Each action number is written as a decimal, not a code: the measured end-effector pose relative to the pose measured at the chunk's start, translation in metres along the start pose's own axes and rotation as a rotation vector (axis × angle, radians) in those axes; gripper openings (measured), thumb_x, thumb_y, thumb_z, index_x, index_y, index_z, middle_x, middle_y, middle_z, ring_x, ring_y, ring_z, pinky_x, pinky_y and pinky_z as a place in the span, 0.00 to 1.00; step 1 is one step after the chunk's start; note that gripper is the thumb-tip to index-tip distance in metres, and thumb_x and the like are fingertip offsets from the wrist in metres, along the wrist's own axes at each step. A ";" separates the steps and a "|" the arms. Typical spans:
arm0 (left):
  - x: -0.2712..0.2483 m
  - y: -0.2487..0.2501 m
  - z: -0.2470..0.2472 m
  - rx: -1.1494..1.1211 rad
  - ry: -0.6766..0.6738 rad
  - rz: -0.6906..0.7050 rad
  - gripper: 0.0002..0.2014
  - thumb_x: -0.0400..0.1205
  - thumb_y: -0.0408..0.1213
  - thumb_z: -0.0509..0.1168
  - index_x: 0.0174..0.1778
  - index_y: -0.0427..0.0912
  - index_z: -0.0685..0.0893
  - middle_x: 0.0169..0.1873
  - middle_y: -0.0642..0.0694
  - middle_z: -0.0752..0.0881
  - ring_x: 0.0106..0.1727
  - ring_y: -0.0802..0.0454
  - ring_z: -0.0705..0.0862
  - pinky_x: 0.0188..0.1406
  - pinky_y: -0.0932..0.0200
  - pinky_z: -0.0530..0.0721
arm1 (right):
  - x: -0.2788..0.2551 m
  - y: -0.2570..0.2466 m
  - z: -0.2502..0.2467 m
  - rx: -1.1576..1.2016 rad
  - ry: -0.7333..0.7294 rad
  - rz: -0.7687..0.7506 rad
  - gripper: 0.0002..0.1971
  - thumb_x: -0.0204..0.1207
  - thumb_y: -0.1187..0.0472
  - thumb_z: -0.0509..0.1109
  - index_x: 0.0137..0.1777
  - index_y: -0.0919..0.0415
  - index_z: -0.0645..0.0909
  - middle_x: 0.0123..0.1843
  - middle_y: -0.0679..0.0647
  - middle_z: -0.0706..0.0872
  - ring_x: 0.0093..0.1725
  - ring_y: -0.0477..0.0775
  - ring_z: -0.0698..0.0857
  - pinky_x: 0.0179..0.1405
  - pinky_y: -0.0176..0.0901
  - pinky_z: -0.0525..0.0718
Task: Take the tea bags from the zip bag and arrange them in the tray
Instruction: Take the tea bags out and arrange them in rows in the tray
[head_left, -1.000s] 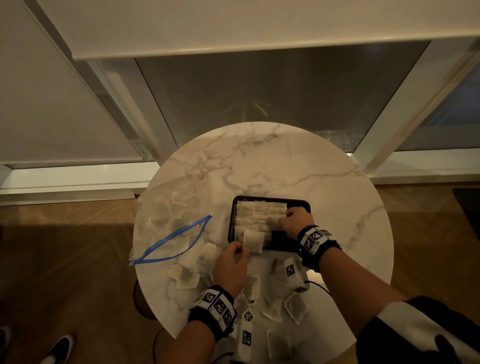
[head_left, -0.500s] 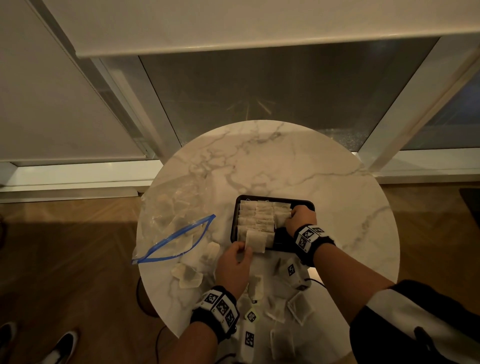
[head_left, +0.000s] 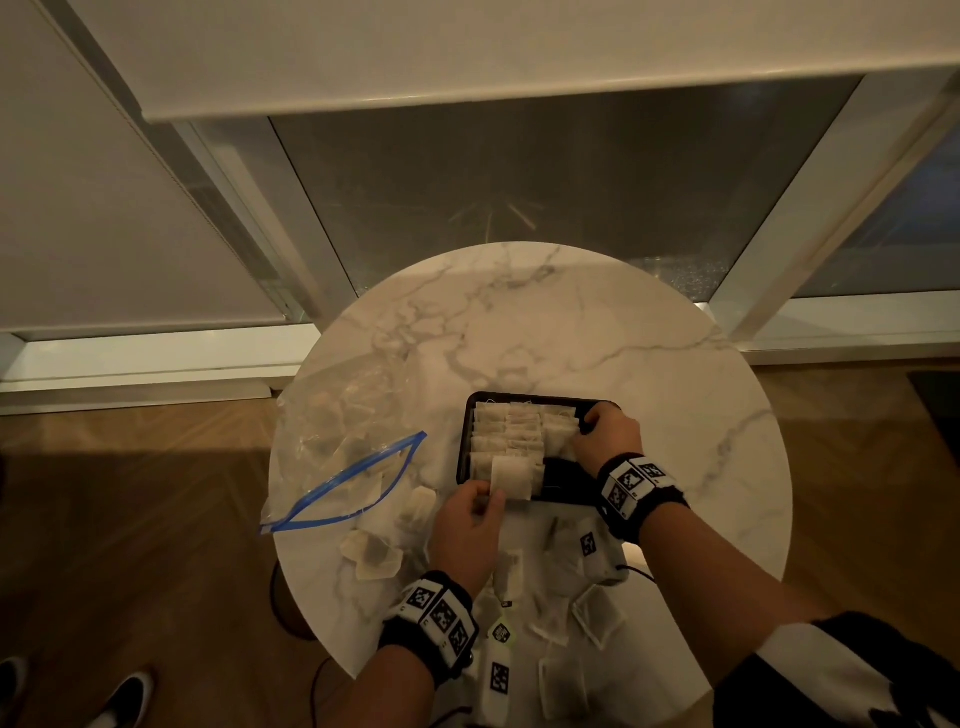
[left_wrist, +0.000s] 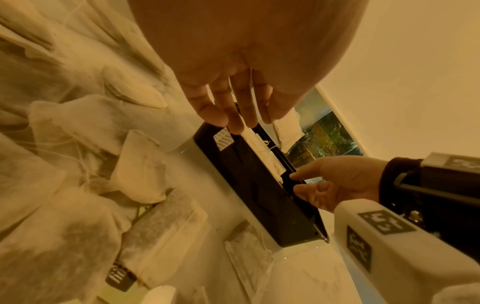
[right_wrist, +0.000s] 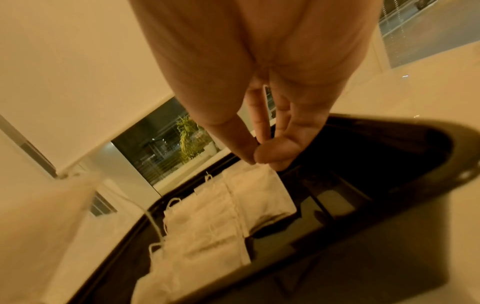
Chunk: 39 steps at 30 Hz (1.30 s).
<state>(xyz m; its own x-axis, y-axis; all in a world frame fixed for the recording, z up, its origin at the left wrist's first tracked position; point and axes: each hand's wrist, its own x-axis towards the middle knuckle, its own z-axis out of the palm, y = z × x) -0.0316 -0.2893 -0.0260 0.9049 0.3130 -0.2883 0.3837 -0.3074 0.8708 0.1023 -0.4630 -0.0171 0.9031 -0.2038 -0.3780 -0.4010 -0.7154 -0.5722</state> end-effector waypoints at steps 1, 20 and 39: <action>0.000 0.002 0.000 -0.011 -0.003 0.004 0.04 0.86 0.44 0.66 0.48 0.50 0.84 0.42 0.54 0.87 0.45 0.56 0.86 0.44 0.66 0.83 | -0.004 0.001 -0.003 0.039 0.013 -0.002 0.07 0.74 0.66 0.68 0.52 0.60 0.81 0.47 0.55 0.80 0.40 0.54 0.80 0.40 0.40 0.79; 0.004 0.020 0.011 -0.097 -0.103 0.070 0.05 0.86 0.41 0.67 0.48 0.46 0.86 0.41 0.50 0.89 0.41 0.60 0.86 0.40 0.70 0.83 | -0.074 0.018 0.005 0.640 -0.265 -0.094 0.03 0.77 0.66 0.74 0.47 0.65 0.86 0.36 0.56 0.87 0.33 0.48 0.85 0.29 0.40 0.84; 0.026 -0.014 -0.018 0.494 -0.010 0.192 0.11 0.82 0.39 0.70 0.60 0.45 0.87 0.65 0.53 0.77 0.65 0.55 0.78 0.67 0.61 0.78 | -0.014 0.004 0.014 -0.183 -0.090 0.006 0.09 0.78 0.69 0.64 0.52 0.66 0.85 0.51 0.63 0.86 0.52 0.63 0.84 0.44 0.41 0.78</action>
<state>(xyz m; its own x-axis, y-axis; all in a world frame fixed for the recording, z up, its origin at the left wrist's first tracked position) -0.0165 -0.2608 -0.0383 0.9683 0.2014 -0.1476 0.2493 -0.7458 0.6178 0.0856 -0.4537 -0.0243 0.8800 -0.1543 -0.4492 -0.3646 -0.8255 -0.4308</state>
